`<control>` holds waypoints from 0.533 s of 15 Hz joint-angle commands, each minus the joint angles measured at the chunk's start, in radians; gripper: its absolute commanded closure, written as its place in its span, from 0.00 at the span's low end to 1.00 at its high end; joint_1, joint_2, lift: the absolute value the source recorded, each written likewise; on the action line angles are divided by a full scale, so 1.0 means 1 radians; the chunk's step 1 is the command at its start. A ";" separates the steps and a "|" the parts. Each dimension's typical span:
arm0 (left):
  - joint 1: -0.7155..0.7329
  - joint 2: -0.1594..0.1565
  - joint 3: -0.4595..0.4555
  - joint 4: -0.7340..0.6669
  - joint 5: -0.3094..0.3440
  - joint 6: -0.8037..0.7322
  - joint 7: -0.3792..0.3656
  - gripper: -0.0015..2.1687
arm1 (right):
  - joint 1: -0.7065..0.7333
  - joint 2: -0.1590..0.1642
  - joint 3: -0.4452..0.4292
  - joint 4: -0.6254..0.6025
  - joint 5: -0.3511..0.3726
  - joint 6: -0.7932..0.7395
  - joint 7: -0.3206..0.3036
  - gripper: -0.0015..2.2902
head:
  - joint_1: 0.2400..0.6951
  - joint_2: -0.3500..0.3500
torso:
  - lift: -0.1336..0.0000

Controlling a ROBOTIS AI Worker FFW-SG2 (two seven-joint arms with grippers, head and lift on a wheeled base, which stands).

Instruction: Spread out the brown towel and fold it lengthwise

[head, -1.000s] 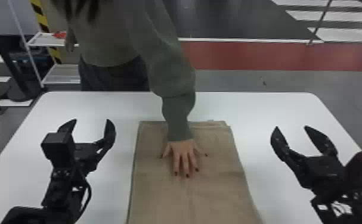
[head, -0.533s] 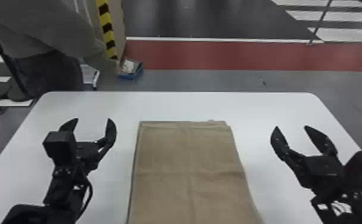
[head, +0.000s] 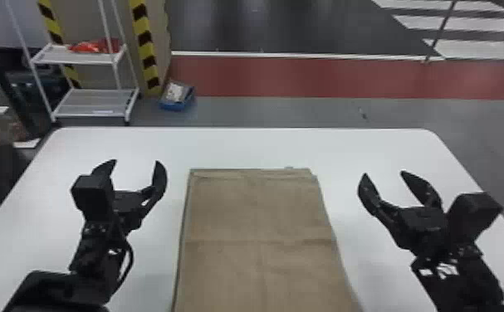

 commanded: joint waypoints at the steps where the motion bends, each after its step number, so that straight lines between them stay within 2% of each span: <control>1: -0.033 0.002 -0.011 0.043 0.001 -0.007 -0.013 0.09 | -0.071 -0.001 0.025 0.077 0.032 0.025 0.000 0.09 | 1.00 0.44 | 0.07; 4: -0.102 0.003 -0.023 0.136 -0.004 -0.020 -0.039 0.09 | -0.148 -0.004 0.051 0.154 0.043 0.043 0.006 0.09 | 1.00 0.45 | 0.07; 8: -0.113 0.002 -0.022 0.166 0.012 -0.029 -0.081 0.10 | -0.192 -0.004 0.060 0.200 0.049 0.046 0.006 0.09 | 1.00 0.45 | 0.07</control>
